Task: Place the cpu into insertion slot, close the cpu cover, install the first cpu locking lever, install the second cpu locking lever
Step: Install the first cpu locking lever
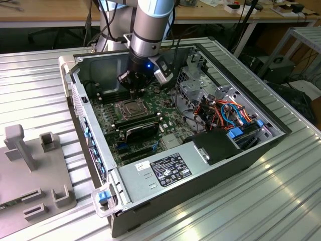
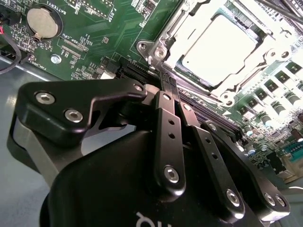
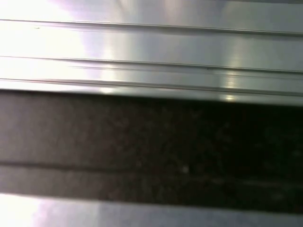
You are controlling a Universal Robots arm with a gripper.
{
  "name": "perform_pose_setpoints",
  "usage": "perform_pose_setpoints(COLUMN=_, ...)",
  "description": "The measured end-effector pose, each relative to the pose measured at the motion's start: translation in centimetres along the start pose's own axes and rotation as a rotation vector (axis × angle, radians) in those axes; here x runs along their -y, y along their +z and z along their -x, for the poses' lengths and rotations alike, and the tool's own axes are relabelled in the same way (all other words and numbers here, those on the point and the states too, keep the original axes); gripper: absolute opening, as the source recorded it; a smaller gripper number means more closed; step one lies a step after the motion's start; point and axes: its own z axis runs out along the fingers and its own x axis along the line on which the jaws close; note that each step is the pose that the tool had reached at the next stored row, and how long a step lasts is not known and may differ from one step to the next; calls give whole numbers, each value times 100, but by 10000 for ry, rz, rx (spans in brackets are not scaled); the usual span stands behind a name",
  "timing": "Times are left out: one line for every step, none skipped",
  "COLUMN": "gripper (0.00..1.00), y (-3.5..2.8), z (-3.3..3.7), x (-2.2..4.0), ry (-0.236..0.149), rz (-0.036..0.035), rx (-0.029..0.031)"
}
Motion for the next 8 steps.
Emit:
perform_pose_setpoints(gripper=11, y=3, z=0, x=0, ry=0, rz=0, rx=0)
perform_pose_setpoints(gripper=11, y=9, z=1, x=1, ry=1, rz=1, rx=-1)
perform_pose_setpoints(gripper=11, y=17, z=2, x=1, ry=1, rz=2, rx=0)
perform_pose_setpoints(gripper=11, y=20, z=2, x=2, ry=0, rz=1, rx=0)
perform_pose_setpoints(gripper=11, y=22, z=2, x=3, ry=0, rz=0, rx=0)
perform_pose_setpoints(gripper=11, y=22, z=2, x=3, ry=0, rz=-2, rx=0)
perform_pose_setpoints(gripper=11, y=22, z=2, x=3, ry=1, rz=-2, rx=0)
perform_pose_setpoints(gripper=11, y=22, z=2, x=4, ry=0, rz=0, rx=0)
